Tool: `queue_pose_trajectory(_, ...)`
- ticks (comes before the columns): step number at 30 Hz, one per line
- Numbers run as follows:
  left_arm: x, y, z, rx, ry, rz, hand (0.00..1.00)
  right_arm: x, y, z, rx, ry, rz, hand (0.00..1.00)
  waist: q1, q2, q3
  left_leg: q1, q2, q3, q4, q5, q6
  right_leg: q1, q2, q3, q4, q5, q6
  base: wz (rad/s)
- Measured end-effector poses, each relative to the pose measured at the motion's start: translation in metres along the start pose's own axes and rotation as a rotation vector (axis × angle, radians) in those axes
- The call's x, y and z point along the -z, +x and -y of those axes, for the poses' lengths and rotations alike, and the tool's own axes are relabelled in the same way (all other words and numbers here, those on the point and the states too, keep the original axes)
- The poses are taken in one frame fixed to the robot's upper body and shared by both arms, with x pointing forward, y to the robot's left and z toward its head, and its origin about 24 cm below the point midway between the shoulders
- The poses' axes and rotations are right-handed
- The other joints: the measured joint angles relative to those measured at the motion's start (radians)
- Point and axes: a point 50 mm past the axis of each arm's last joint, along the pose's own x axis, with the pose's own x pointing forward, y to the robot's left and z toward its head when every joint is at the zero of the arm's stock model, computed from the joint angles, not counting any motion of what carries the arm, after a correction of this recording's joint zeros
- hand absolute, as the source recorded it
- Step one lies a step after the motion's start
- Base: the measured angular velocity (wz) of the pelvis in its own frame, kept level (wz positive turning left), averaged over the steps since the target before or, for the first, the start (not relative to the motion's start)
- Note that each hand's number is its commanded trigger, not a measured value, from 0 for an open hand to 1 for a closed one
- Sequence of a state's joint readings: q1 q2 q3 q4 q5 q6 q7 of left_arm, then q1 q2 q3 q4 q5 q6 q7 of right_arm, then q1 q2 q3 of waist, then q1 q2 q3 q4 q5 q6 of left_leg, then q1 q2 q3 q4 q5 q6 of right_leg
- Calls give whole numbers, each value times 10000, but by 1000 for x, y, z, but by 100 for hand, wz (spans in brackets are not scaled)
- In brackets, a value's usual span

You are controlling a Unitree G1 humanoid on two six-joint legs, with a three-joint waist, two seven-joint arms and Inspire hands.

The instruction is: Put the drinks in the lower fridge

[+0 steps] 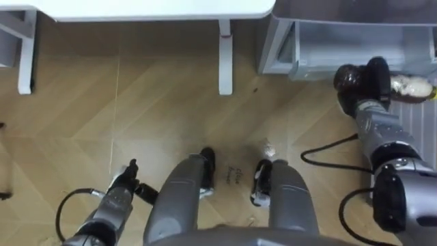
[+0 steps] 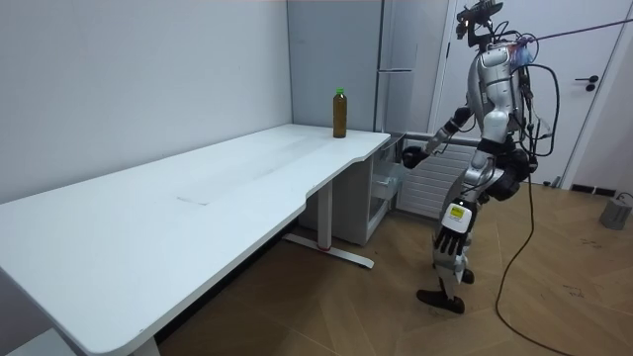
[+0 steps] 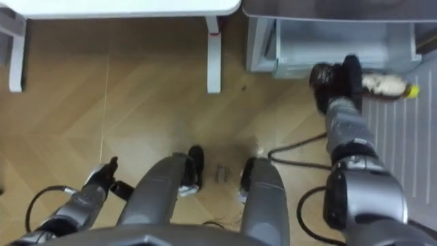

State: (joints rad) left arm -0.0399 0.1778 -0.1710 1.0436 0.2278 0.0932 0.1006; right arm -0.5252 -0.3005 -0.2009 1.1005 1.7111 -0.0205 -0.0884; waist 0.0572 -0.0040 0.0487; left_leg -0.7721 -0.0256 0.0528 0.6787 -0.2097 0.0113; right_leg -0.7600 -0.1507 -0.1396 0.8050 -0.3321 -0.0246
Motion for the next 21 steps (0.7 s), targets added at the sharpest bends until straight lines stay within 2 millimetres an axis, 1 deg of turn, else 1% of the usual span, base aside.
queue_pose_trajectory(1, 0, 0, -1, -31, 29, 0, 0, -2, 0, -5, -99, -18, 58, 100, 12, -7, 4, -83, -14, 7, 90, -3, 5, -103, -4, 1, 56, 8, 9, 3)
queue_pose_trajectory(3, 2, 0, -5, -150, 235, 6, 0, -9, 2, -21, -469, -196, 235, 100, 54, -51, 15, -464, -4, 8, 332, -41, 45, -431, -3, 20, 201, 3, 15, 0)
queue_pose_trajectory(4, 2, 0, -6, -173, 286, 13, 0, -9, 2, -25, -568, -281, 251, 100, 54, -63, 18, -564, -4, 9, 380, -49, 54, -516, -9, 17, 231, 3, 16, 0)
queue_pose_trajectory(6, -1, 1, -8, -224, 413, 62, 0, -10, 2, -41, -922, -529, 267, 100, 29, -100, 17, -924, 10, 10, 582, -93, 111, -828, -27, 0, 351, 2, 29, 0)
queue_pose_trajectory(7, -1, 1, -8, -231, 407, 71, 0, -10, 2, -44, -997, -588, 245, 100, 31, -103, 15, -983, 24, 28, 621, -107, 132, -878, -21, 5, 365, 7, 42, 0)
queue_pose_trajectory(9, -2, 1, -9, -348, 383, 96, 0, -4, 2, -61, -1354, -737, 87, 100, 1, -126, 6, -1153, 29, 135, 656, -144, 192, -1081, -36, 101, 454, 9, 97, -6)
queue_pose_trajectory(10, -2, 1, -9, -387, 383, 101, 0, -3, 2, -65, -1450, -777, 64, 100, 0, -127, 5, -1183, 26, 166, 648, -152, 206, -1134, -38, 138, 482, 5, 114, -5)
queue_pose_trajectory(12, -2, 1, -10, -549, 334, 82, 0, 1, 1, -79, -1741, -875, 0, 100, 17, -135, -3, -1310, 27, 247, 634, -149, 216, -1300, -28, 223, 501, 26, 159, -4)
queue_pose_trajectory(18, 0, 1, -8, -514, 341, -35, 0, 6, 0, -94, -1772, -1279, -3, 100, 8, -150, -12, -1404, 36, 289, 599, -138, 231, -1397, -28, 236, 483, 37, 174, 0)
queue_pose_trajectory(21, 0, 1, -7, -447, 229, -51, 0, 7, 0, -96, -1753, -1543, 31, 100, 0, -149, -13, -1404, 33, 300, 658, -137, 233, -1401, -42, 236, 484, 40, 168, 0)
